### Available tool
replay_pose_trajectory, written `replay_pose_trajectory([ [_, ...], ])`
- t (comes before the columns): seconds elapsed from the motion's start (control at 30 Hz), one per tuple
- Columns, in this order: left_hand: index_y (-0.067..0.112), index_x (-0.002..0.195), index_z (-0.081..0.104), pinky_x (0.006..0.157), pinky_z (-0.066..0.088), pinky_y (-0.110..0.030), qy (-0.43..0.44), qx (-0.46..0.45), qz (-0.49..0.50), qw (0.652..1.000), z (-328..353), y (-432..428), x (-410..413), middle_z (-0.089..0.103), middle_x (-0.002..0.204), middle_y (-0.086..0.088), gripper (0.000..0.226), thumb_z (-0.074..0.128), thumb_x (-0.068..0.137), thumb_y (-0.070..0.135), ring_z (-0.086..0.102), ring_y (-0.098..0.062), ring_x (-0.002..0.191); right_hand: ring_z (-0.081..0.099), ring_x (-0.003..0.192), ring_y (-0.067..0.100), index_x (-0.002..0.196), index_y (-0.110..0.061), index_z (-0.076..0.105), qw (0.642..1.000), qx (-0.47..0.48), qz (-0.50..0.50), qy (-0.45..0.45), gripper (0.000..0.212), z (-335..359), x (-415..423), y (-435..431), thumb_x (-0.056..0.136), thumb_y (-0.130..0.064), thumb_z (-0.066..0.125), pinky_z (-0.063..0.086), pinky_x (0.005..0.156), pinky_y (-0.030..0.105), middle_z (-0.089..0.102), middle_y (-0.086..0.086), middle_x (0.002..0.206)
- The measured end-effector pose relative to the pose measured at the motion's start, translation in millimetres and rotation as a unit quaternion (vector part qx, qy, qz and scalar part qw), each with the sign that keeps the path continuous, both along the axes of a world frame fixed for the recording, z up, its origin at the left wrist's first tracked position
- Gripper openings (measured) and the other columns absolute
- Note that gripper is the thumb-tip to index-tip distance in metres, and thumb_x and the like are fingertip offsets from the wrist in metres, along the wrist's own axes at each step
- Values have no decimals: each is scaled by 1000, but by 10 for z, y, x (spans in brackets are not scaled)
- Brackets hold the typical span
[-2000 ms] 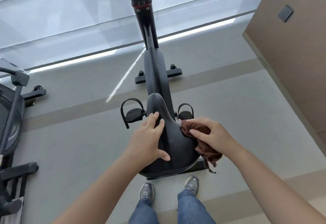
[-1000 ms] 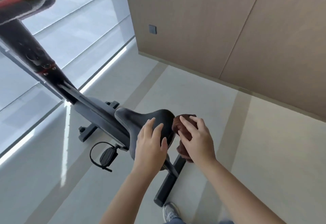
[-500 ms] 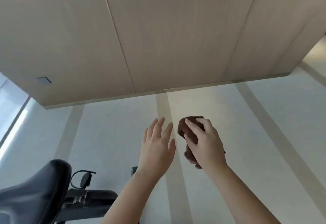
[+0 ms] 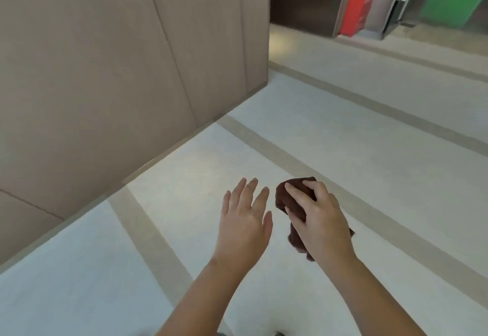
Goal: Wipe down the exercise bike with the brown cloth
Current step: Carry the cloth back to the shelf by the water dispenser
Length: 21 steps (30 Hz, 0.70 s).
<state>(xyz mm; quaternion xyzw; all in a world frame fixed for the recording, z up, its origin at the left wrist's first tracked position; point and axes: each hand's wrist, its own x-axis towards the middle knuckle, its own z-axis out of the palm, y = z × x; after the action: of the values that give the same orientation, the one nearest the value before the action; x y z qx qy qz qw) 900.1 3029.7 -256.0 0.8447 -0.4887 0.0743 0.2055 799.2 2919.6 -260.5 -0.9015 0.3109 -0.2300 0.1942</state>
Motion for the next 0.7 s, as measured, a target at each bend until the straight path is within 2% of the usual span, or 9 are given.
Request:
replay_pose_trajectory([
  [0.1,8,113,63,90,42,-54,-5,8,-74,997,-44,-501,-213,60,119,-15,44,38,83,28,54,-36,115,58,81,36,110,-18,67,997,2,-77,3,46,-23,-408,-336,67,-10,80,56,54,42,59,13,113],
  [0.23,8,110,65,89,42,-54,-15,8,-166,986,-116,-1170,-551,62,118,-15,44,38,82,29,56,-35,112,55,89,35,116,-20,64,980,24,-197,13,42,-69,-915,-775,76,-13,73,54,46,40,55,12,120],
  [0.33,11,108,67,91,38,-50,-33,9,-218,975,-204,-1681,-768,63,117,-12,33,58,80,27,58,-32,110,54,93,37,117,-21,63,962,26,-269,29,43,-118,-1239,-1120,76,-12,72,55,50,41,54,13,122],
  [0.37,12,108,67,92,36,-48,-31,13,-233,972,-225,-1865,-827,63,117,-12,34,63,77,26,58,-32,110,55,91,37,115,-20,64,958,23,-284,31,43,-128,-1322,-1247,75,-10,74,55,49,40,56,14,120],
  [0.47,12,108,66,92,38,-49,-15,20,-284,959,-260,-2474,-959,63,117,-12,39,58,74,28,57,-33,111,57,78,38,108,-19,67,948,10,-316,43,42,-131,-1480,-1702,69,-7,77,50,41,33,60,16,111],
  [0.53,11,108,66,90,41,-52,-4,19,-315,949,-270,-2920,-999,63,117,-13,39,57,74,27,57,-34,112,57,73,38,106,-19,67,940,7,-338,43,42,-119,-1524,-2054,68,-6,78,51,43,36,61,16,108],
  [0.7,9,109,65,90,40,-55,1,18,-372,928,-218,-4102,-1020,62,118,-14,38,57,74,25,55,-35,113,56,76,37,109,-21,66,916,4,-400,33,39,2,-1584,-3005,73,-8,74,51,46,36,59,13,110],
])
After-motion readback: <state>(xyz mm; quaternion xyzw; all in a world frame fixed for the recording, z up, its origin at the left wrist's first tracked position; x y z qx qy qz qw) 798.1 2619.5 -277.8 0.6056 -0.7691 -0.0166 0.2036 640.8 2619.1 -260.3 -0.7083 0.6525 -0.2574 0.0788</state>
